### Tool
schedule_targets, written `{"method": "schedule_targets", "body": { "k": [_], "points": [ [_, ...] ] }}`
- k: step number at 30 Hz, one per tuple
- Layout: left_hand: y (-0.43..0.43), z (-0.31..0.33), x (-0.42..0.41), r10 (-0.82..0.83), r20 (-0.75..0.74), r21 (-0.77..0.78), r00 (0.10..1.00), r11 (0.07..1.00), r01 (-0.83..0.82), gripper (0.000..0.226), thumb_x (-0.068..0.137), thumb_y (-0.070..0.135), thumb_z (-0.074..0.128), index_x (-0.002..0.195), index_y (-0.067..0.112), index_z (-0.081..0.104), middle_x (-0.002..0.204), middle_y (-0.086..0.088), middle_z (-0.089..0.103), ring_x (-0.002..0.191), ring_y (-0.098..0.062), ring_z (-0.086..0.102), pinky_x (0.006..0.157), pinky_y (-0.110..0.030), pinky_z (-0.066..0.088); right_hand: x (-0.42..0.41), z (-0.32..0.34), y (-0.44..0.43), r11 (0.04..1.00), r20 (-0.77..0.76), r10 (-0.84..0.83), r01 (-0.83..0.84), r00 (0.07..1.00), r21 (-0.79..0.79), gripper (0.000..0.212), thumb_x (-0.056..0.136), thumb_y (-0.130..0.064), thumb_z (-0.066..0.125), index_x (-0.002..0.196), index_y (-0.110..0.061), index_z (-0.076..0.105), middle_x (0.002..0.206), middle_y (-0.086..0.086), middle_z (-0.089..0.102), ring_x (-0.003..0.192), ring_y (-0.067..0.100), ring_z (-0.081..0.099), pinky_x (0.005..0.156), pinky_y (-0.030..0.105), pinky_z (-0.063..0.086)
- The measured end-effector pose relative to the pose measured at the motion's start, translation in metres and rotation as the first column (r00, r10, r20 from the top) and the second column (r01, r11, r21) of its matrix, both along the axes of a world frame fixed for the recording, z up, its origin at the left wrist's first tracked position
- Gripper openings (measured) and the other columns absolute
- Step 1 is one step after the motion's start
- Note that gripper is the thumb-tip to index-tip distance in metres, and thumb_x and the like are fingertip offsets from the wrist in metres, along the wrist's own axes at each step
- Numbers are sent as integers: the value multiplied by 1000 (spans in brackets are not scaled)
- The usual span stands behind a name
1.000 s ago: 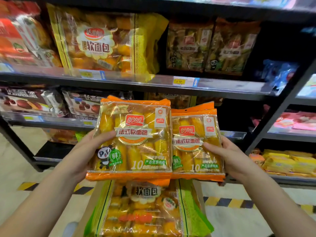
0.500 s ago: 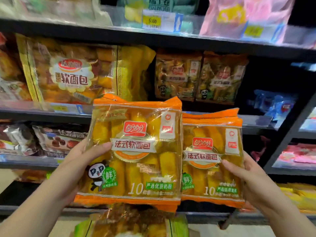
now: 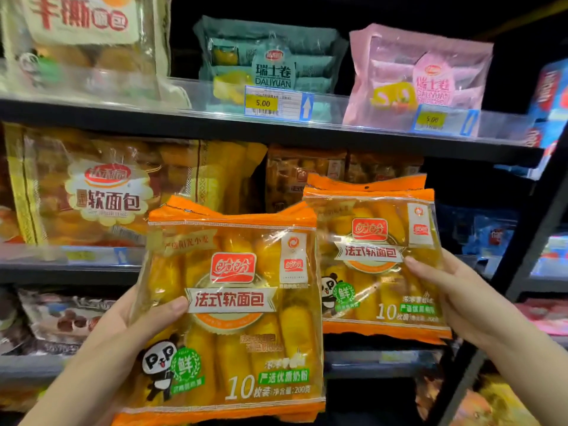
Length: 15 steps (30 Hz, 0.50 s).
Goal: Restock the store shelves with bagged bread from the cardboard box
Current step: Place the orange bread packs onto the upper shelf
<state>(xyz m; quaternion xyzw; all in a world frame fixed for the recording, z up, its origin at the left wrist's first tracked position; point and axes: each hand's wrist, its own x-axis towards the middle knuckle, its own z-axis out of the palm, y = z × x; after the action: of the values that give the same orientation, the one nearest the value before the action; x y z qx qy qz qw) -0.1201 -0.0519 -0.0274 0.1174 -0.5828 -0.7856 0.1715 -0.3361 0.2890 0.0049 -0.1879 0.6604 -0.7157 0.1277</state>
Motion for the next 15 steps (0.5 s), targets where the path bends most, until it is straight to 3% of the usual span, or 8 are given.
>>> {"method": "schedule_targets", "body": {
  "k": [3,5,8,11,15],
  "points": [
    [-4,3,1,-20,14,-9,1000,1000,21,89,22,51,100,107,37,78,114,-10,79,103,-38,76,100,-61,49,-15,14,-11,1000,7,15,-15,1000,1,49,88,-21,67,136,-21,58,124,10,73,111,34,71,93,53,57],
    [-7,2,2,8,15,-57,1000,998,-7,82,39,56,96,116,35,75,120,-7,77,110,-35,73,102,-61,48,-25,22,-18,999,29,38,-38,999,-9,49,88,-21,67,137,-19,58,126,13,71,112,35,70,94,54,56],
    [-12,-3,0,93,21,-140,995,986,-89,89,49,64,94,128,33,67,127,-3,74,120,-30,69,105,-60,48,-37,35,-33,999,57,43,-42,997,-19,40,92,-18,65,132,-15,62,122,15,73,107,34,73,83,48,63],
    [-16,-8,-7,110,14,-169,994,980,-106,85,52,63,93,129,36,67,127,1,74,121,-27,69,105,-58,49,-47,46,-49,1000,85,3,-2,996,-3,30,96,-17,63,126,-15,65,115,12,76,100,29,76,72,41,65],
    [-9,-1,-11,103,-13,-208,995,973,-103,84,47,66,92,123,39,70,122,3,76,115,-25,72,103,-57,50,-62,52,-65,999,99,-30,28,995,18,29,96,-21,65,124,-13,65,111,9,78,96,25,77,72,39,64]
  ]
}}
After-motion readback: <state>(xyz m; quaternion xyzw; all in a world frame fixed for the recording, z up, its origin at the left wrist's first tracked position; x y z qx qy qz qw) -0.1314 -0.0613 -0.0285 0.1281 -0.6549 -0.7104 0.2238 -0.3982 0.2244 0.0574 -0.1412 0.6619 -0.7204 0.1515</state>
